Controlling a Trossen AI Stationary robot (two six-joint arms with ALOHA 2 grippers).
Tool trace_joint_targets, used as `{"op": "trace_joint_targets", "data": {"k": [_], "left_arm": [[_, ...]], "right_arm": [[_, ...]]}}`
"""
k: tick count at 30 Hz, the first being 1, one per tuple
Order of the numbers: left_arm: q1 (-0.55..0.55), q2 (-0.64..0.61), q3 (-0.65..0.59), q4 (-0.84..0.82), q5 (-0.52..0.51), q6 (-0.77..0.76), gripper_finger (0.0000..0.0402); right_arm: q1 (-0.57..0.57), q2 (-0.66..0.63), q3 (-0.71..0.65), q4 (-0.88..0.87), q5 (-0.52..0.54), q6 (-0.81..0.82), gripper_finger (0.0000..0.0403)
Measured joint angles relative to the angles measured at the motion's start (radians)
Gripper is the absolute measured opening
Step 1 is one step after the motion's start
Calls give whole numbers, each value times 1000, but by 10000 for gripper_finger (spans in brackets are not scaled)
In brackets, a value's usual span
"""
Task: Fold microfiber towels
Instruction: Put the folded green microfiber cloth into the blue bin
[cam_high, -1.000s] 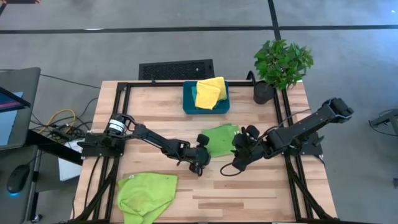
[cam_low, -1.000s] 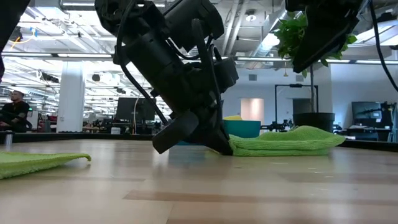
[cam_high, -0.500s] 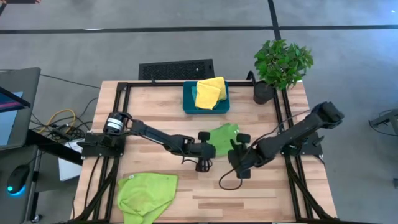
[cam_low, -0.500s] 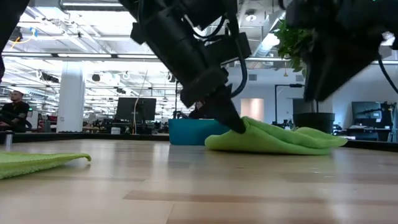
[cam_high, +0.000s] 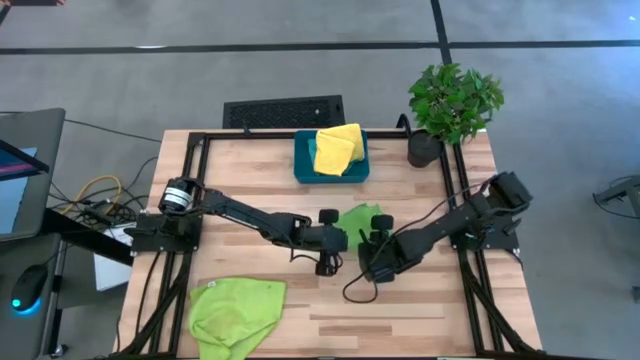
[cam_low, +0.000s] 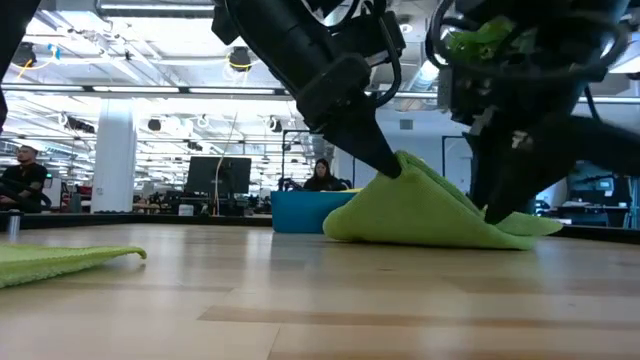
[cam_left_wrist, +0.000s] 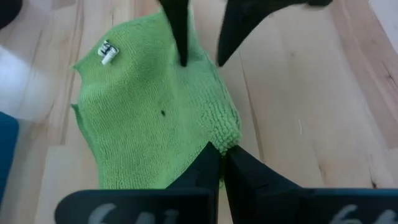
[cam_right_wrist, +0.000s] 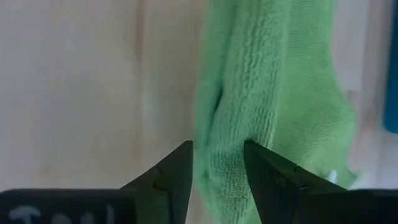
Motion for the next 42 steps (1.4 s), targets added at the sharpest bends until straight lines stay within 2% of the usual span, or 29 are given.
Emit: {"op": "trace_joint_targets", "data": {"k": [7, 18, 28, 34, 38, 42], "left_arm": [[0, -1, 0, -1, 1, 0, 0], [18, -1, 0, -37, 10, -26, 0], [21, -2, 11, -40, 10, -24, 0], [21, -2, 11, -48, 26, -27, 0], [22, -8, 11, -52, 26, -27, 0], [21, -31, 12, -59, 25, -28, 0]], "right_arm": [[-25, 19, 0, 8, 43, 4, 167], [-2, 8, 0, 1, 46, 8, 164], [-18, 102, 1, 5, 46, 35, 162], [-18, 103, 1, -9, 52, 43, 158], [-25, 102, 0, -15, 62, 69, 141], [-32, 103, 0, -18, 62, 71, 92]]}}
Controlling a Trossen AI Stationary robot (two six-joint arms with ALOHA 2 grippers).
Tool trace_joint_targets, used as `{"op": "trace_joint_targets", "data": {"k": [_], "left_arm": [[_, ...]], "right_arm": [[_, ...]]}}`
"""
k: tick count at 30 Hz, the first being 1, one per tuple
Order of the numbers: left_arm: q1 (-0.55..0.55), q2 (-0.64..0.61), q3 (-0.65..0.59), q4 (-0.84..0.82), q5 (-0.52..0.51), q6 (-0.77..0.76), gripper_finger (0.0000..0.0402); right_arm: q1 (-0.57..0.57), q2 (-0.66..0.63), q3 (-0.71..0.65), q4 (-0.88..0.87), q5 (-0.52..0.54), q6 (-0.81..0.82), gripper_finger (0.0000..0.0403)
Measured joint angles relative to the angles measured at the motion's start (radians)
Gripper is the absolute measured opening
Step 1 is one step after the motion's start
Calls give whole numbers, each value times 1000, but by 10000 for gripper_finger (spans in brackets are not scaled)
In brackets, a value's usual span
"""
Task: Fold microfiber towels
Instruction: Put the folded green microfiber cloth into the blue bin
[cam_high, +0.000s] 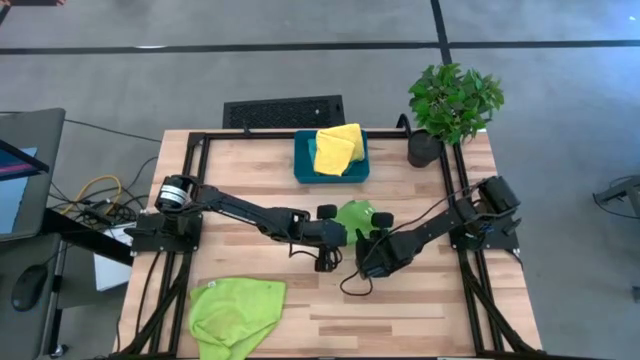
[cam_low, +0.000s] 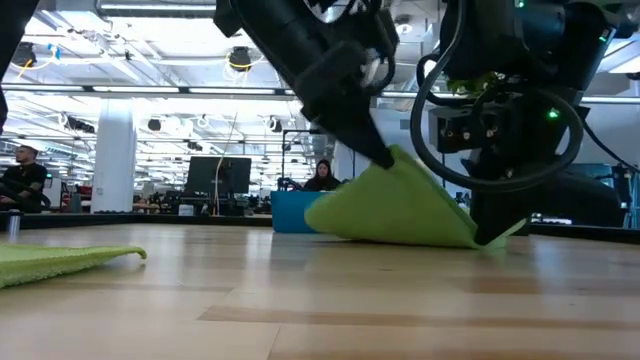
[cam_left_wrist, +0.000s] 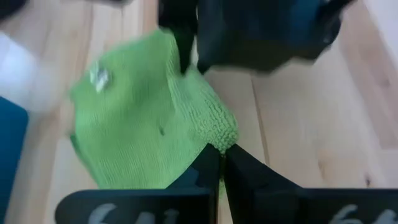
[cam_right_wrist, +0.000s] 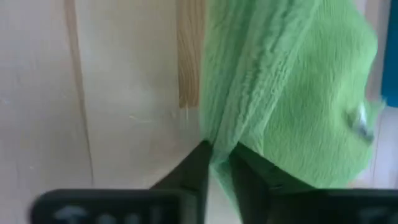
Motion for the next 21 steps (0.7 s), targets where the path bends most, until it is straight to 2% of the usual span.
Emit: {"op": "trace_joint_targets", "data": {"k": [3, 5, 15, 21], "left_arm": [[0, -20, 0, -16, -4, -1, 0], [0, -25, 0, -28, -5, -1, 0], [0, -26, 0, -49, -7, -16, 0], [0, -26, 0, -50, -7, -17, 0]], "right_arm": [[0, 0, 0, 0, 0, 0, 33], [0, 0, 0, 2, 0, -1, 11], [-20, -1, 0, 15, -3, 16, 18], [-60, -1, 0, 23, -82, 15, 54]]}}
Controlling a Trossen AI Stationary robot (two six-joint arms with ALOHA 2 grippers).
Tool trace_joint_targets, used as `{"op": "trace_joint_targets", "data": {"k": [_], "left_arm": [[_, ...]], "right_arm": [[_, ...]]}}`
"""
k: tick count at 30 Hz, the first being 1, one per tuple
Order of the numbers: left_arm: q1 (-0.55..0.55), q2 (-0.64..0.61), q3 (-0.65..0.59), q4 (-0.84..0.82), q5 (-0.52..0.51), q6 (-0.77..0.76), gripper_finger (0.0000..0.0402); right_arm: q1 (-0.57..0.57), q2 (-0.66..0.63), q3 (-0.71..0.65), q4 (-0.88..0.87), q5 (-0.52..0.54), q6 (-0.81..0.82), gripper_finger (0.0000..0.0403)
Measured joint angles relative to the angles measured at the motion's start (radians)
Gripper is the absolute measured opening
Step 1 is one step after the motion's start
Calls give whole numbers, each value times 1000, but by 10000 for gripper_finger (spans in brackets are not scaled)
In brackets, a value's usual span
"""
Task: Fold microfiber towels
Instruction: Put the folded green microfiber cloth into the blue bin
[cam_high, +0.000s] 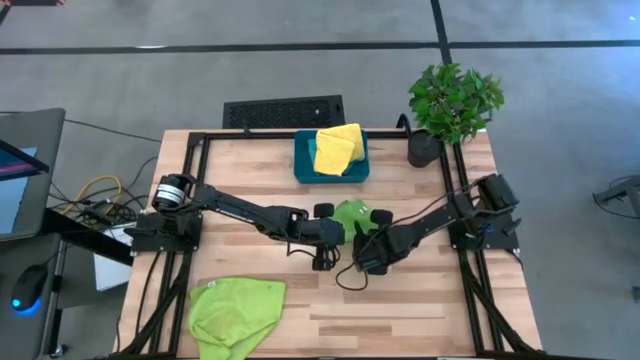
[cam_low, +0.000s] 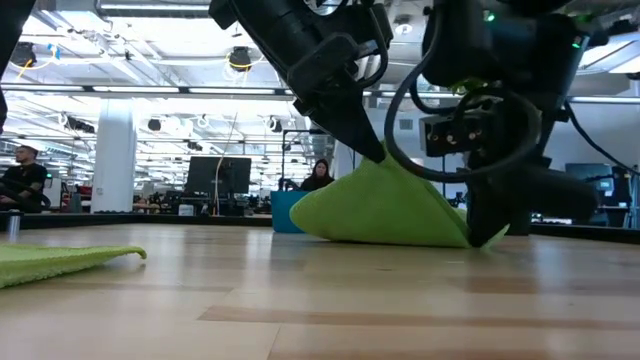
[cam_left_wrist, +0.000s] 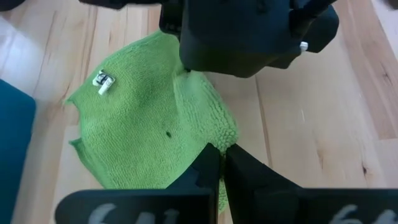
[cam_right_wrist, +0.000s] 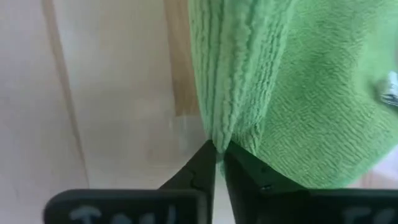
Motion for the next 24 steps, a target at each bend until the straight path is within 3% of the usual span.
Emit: {"op": "trace_joint_targets", "data": {"k": [5, 15, 24], "left_arm": [[0, 0, 0, 0, -13, 0, 0], [0, 0, 0, 0, -13, 0, 0], [0, 0, 0, 5, 1, 14, 0]], "right_arm": [[-19, -4, 2, -1, -56, -15, 92], [-3, -2, -2, 4, 37, -86, 178], [-39, -2, -1, 59, 38, -86, 201]]}}
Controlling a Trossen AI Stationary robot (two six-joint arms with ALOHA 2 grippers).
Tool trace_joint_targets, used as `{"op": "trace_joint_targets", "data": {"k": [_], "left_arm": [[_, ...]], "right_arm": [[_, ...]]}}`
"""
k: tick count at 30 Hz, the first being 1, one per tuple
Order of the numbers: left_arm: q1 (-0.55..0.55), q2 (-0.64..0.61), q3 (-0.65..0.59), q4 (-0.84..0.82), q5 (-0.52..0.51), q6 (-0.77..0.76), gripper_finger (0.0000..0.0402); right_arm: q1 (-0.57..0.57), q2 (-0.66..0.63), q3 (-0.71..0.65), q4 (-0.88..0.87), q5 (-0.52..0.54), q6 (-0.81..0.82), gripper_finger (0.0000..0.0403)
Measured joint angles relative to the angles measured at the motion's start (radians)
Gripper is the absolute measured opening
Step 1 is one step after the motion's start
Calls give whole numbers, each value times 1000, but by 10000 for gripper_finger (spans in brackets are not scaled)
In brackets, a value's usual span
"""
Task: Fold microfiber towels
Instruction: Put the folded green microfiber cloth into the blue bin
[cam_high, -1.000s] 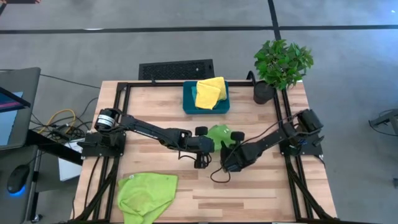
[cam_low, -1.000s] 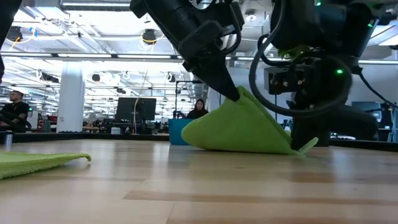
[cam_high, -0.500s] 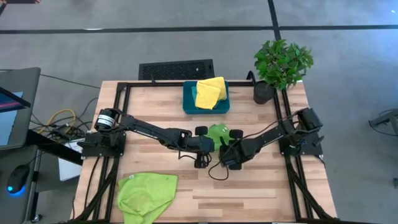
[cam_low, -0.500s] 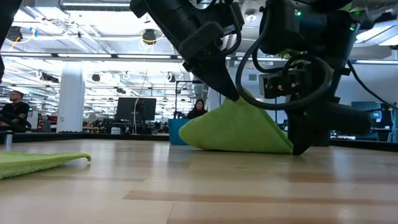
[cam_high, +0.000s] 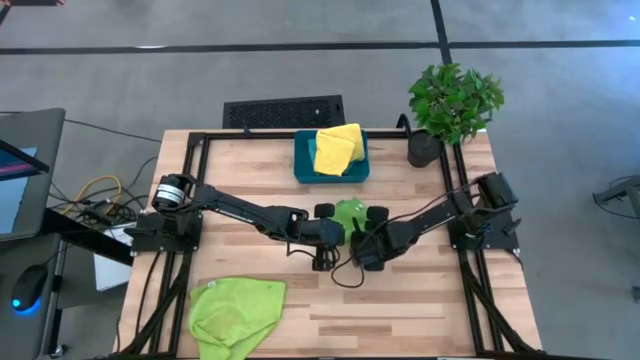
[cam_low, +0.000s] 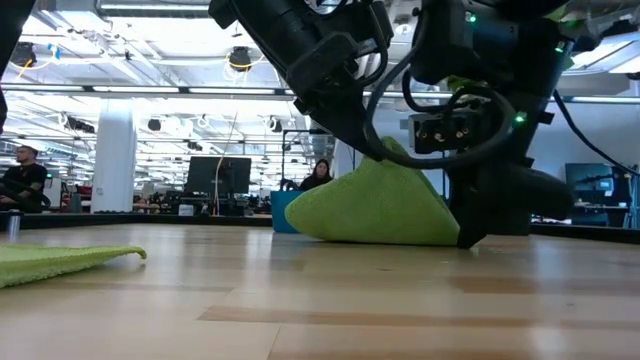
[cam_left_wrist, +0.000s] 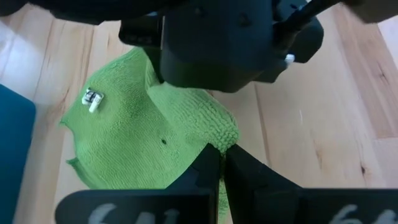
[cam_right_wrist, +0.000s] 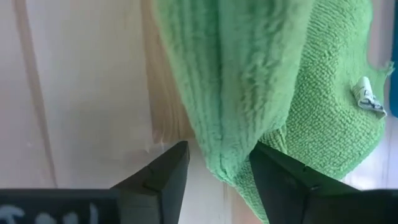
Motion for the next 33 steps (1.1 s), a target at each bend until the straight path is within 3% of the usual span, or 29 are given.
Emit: {"op": "trace_joint_targets", "data": {"k": [7, 16, 25, 33], "left_arm": [[0, 0, 0, 1, 0, 1, 0], [0, 0, 0, -37, -27, -9, 0], [0, -1, -1, -162, -248, -115, 0], [4, -31, -1, -238, -501, -180, 0]], "right_arm": [[-41, 1, 1, 26, -18, 1, 162], [-52, 3, 0, 29, -24, -3, 16], [-68, -80, 44, -43, -23, -66, 7], [-173, -164, 61, -28, 4, -149, 9]]}}
